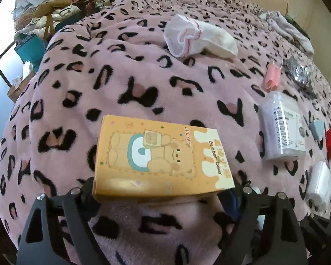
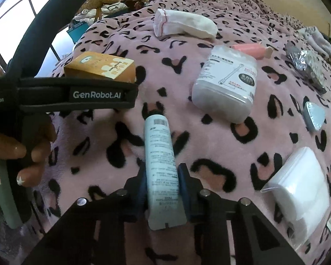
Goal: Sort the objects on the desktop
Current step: 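Grasp the yellow Butterbear box with the left tool while the right tool grasps the white-blue tube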
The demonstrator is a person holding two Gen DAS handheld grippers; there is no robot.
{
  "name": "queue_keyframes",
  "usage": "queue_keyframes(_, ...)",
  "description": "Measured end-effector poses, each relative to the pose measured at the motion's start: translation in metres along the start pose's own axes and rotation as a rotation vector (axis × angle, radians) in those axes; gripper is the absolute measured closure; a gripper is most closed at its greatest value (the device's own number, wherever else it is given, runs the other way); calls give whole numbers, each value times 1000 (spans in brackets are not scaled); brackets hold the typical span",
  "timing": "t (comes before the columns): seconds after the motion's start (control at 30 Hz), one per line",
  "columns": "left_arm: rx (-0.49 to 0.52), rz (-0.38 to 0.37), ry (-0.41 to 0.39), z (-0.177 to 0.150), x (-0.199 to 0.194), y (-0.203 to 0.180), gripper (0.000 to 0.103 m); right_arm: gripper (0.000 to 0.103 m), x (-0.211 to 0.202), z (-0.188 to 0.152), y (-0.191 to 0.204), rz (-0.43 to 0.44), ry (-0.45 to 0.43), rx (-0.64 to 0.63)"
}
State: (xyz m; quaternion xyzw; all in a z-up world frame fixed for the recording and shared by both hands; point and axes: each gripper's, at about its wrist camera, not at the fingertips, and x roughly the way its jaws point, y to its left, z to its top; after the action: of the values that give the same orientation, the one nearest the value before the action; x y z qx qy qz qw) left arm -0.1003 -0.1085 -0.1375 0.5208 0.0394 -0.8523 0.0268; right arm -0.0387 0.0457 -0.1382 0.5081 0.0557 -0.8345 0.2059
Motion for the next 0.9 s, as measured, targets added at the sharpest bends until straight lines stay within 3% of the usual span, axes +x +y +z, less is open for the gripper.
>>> queue_keyframes(0.57, -32, -14, 1, 2, -2, 11, 16, 76, 19, 15, -21, 119, 42, 192)
queue_keyframes(0.9, -53, -5, -59, -1, -26, 18, 17, 83, 0, 13, -22, 87, -3, 257)
